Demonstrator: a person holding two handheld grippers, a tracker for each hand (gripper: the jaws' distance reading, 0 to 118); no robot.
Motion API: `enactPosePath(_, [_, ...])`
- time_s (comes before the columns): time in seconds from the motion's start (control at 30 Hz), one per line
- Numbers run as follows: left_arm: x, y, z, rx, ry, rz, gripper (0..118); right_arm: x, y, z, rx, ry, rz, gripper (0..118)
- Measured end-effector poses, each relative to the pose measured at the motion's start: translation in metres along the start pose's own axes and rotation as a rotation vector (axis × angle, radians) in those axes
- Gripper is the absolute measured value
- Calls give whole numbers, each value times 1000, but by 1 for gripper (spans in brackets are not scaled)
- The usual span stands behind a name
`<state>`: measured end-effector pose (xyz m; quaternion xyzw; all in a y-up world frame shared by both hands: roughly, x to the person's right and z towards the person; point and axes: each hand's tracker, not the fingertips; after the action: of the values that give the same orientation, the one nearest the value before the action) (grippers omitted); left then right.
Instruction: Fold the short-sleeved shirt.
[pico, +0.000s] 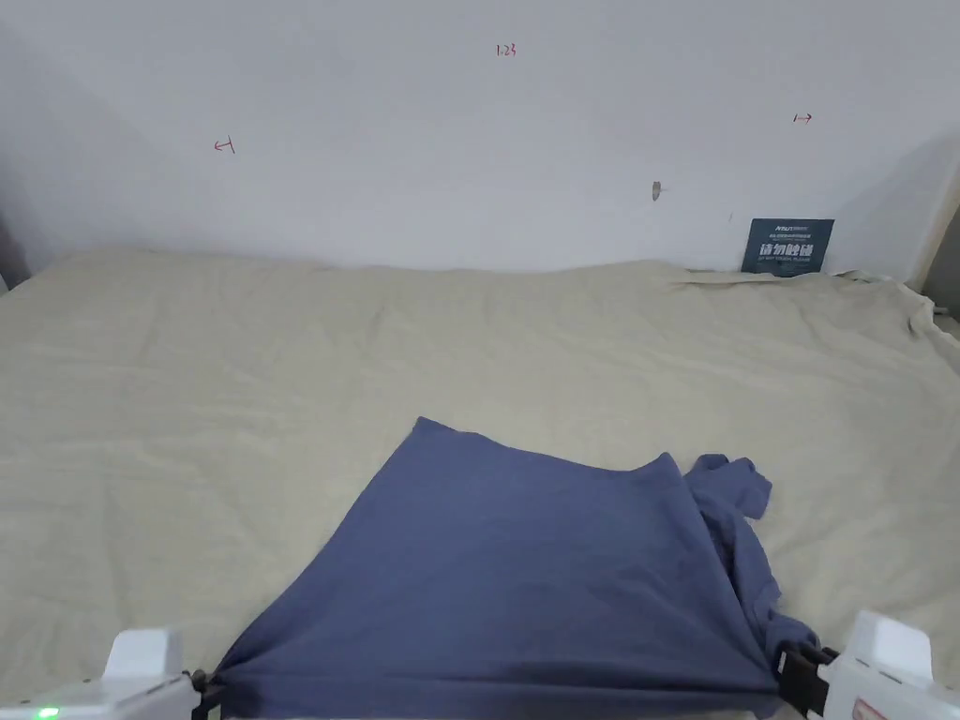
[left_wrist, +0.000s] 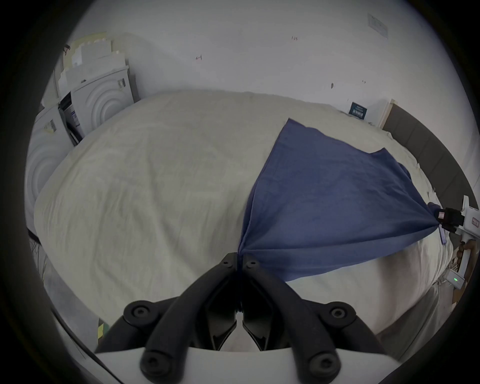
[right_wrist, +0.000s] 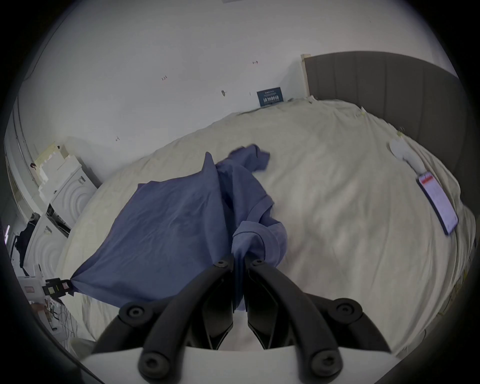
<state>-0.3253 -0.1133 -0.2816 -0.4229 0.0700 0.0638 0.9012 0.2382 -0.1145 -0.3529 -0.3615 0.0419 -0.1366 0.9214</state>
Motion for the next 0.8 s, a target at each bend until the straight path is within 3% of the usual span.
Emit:
enactPosePath(0.37, [-23, -68, 34, -81, 36, 14, 0, -7, -80, 54, -57, -6, 46, 4])
enactPosePath(0.7, [-16, -76, 11, -159, 67, 38, 0, -5, -91, 38, -121, -59, 50, 4])
enactPosePath(0.73, [-15, -75, 12, -158, 71, 38, 4, -5, -91, 40, -120, -58, 49, 7])
enactPosePath(0.8, [-11, -72, 19, -166, 67, 45, 26, -8, -83, 46, -120, -58, 51, 22])
